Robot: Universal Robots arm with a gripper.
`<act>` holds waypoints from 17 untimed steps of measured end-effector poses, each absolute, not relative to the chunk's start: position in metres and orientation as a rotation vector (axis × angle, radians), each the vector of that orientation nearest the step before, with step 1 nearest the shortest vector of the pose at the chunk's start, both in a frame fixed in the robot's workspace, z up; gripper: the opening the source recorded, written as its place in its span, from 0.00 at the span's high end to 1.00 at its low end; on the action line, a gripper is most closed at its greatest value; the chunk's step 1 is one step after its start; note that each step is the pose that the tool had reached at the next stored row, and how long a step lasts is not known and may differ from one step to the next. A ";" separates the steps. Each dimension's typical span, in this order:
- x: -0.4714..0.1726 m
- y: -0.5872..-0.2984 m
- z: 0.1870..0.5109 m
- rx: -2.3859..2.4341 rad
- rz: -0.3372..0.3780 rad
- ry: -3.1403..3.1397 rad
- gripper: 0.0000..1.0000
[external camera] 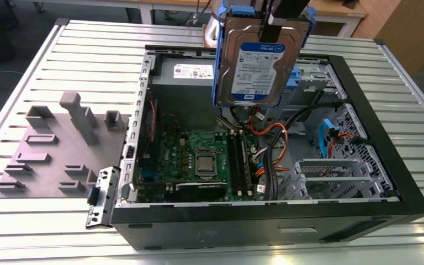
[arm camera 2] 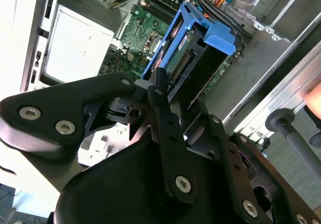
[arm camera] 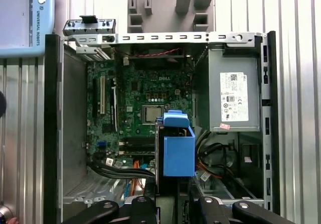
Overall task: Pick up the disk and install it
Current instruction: 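Pick up the disk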
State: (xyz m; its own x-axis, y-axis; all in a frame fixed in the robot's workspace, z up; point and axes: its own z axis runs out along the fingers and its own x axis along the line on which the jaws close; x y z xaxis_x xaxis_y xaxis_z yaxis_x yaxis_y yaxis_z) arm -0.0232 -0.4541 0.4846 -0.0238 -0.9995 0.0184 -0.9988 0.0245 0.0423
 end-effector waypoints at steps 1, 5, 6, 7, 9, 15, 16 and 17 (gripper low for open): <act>-0.023 -0.456 0.485 2.164 -0.027 -2.217 0.65; -0.023 -0.462 0.485 2.163 -0.024 -2.216 0.65; -0.023 -0.463 0.485 2.163 -0.024 -2.216 0.65; -0.023 -0.465 0.485 2.163 -0.023 -2.216 0.65; -0.023 -0.468 0.485 2.162 -0.022 -2.215 0.65; -0.023 -0.476 0.484 2.161 -0.018 -2.214 0.65; -0.023 -0.477 0.485 2.160 -0.018 -2.214 0.65; -0.023 -0.479 0.485 2.160 -0.017 -2.213 0.65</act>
